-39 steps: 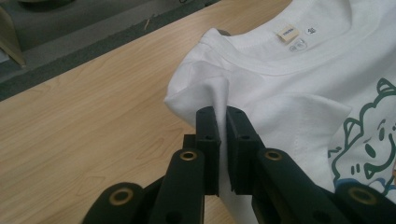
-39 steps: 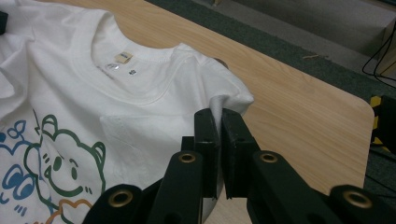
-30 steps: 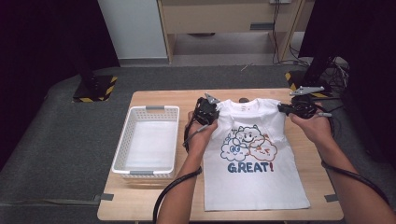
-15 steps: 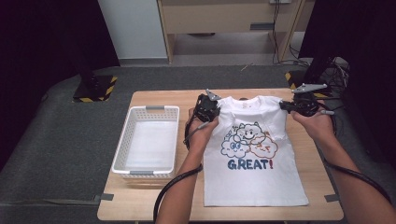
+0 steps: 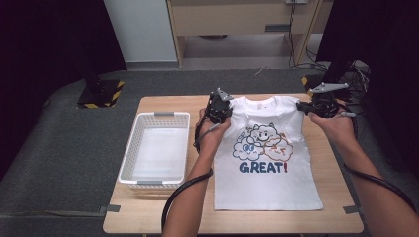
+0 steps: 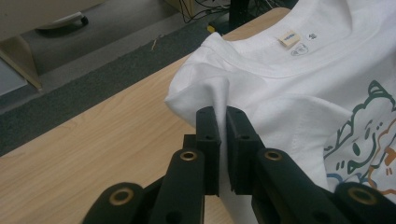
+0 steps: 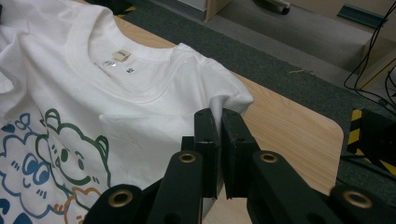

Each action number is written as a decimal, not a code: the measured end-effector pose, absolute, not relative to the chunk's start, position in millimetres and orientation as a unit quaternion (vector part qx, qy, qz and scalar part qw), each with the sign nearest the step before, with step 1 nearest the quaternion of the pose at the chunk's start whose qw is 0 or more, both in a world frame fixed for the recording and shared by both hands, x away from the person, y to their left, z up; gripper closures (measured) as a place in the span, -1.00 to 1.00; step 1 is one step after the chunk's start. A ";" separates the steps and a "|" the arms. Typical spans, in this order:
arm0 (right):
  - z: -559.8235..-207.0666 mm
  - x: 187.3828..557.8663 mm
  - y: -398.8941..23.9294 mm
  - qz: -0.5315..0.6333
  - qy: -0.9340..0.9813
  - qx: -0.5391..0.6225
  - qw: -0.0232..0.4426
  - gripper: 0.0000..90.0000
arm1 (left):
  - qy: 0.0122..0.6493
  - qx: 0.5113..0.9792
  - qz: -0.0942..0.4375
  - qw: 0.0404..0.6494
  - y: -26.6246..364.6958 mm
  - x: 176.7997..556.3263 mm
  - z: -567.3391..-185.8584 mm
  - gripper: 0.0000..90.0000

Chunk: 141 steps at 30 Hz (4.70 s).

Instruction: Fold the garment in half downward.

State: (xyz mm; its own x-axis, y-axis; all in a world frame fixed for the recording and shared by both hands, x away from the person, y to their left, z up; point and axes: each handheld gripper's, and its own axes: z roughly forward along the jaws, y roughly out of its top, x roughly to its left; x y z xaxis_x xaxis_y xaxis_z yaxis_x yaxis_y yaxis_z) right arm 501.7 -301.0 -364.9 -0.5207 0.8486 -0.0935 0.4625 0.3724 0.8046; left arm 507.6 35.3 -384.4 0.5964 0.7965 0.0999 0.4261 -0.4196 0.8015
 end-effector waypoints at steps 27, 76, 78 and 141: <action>-364.3 502.5 -298.8 0.377 0.784 0.419 0.258 0.91 | 0.375 0.807 0.254 0.379 38.3 507.5 -377.8 0.88; -453.5 410.8 -301.5 0.380 0.811 0.396 0.202 0.91 | 0.381 0.824 0.204 0.367 44.1 383.8 -470.5 0.88; -459.0 404.8 -302.9 0.379 0.814 0.394 0.199 0.91 | 0.379 0.826 0.198 0.368 45.1 377.0 -478.8 0.88; -519.7 459.4 -248.5 0.342 0.834 0.405 0.151 0.33 | 0.395 0.843 0.158 0.330 23.6 436.6 -515.0 0.24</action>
State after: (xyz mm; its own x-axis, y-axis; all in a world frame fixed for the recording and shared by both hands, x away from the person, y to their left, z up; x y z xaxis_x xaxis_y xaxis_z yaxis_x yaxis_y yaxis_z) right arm 459.4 -248.5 -519.7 -0.6268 0.7788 0.0250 0.5720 0.4381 0.6935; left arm 436.6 23.6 -515.0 0.6376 0.7704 0.0058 0.5616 -0.4700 0.6810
